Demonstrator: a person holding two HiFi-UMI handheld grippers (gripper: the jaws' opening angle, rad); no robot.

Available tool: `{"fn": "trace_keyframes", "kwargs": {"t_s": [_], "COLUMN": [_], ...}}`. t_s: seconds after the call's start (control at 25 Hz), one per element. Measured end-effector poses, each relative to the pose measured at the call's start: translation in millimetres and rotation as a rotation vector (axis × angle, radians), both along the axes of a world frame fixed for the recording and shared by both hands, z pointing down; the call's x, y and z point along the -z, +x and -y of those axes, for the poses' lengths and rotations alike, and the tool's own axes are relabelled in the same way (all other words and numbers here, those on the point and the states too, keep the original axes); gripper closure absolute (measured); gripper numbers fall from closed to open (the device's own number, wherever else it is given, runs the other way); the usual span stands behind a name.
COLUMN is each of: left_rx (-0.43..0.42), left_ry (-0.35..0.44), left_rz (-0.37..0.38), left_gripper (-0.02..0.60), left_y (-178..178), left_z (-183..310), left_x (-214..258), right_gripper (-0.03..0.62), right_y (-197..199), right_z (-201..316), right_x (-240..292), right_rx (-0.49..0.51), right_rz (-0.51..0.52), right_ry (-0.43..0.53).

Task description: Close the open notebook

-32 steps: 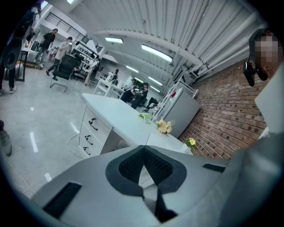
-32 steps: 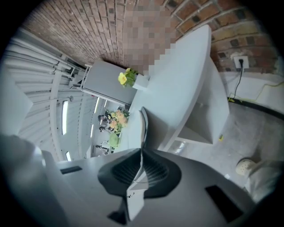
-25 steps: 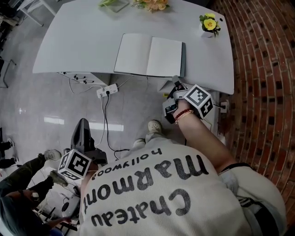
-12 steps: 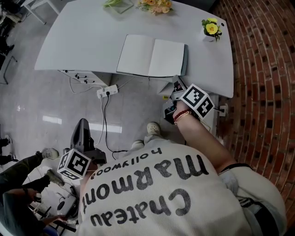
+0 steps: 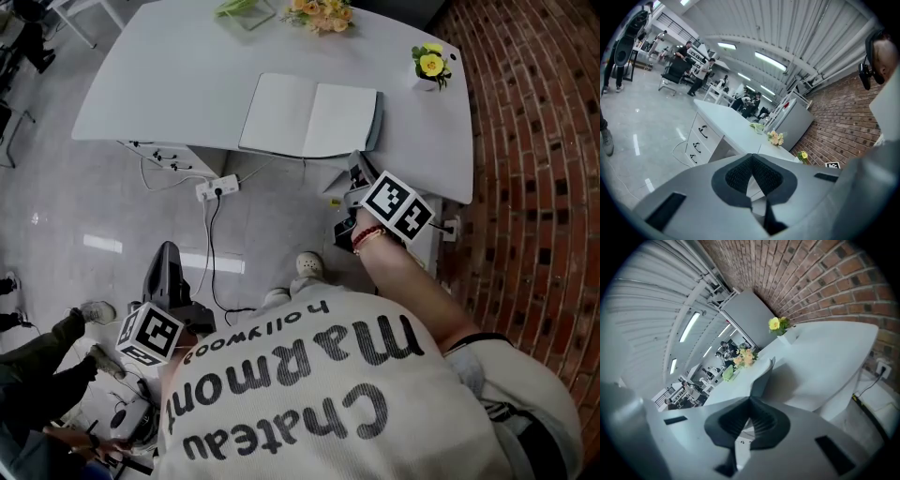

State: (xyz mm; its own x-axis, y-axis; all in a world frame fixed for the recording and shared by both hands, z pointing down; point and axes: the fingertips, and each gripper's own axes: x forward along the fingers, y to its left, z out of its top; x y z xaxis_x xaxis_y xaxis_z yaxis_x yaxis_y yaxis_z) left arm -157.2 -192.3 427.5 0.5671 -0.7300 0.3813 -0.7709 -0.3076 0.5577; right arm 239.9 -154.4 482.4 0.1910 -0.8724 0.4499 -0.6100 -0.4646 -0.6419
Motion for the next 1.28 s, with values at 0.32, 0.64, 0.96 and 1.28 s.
{"fn": "trace_keyframes", "kwargs": {"t_s": [0.32, 0.64, 0.96, 1.28], "left_rx": [0.020, 0.033, 0.071, 0.123], "left_ry": [-0.001, 0.002, 0.010, 0.026], "left_rz": [-0.013, -0.026, -0.032, -0.043], "left_gripper": [0.580, 0.580, 0.580, 0.580], "left_y": [-6, -6, -14, -29], "left_z": [-1, -4, -11, -19], "left_x": [-3, -1, 2, 8], "right_gripper": [0.592, 0.594, 0.594, 0.594], "right_y": [-6, -17, -26, -47], "right_z": [9, 18, 26, 37], "right_x": [10, 24, 33, 41], "right_rx": [0.061, 0.153, 0.222, 0.309], "right_rz": [-0.064, -0.152, -0.187, -0.234], "right_ry": [-0.004, 0.015, 0.026, 0.035]}}
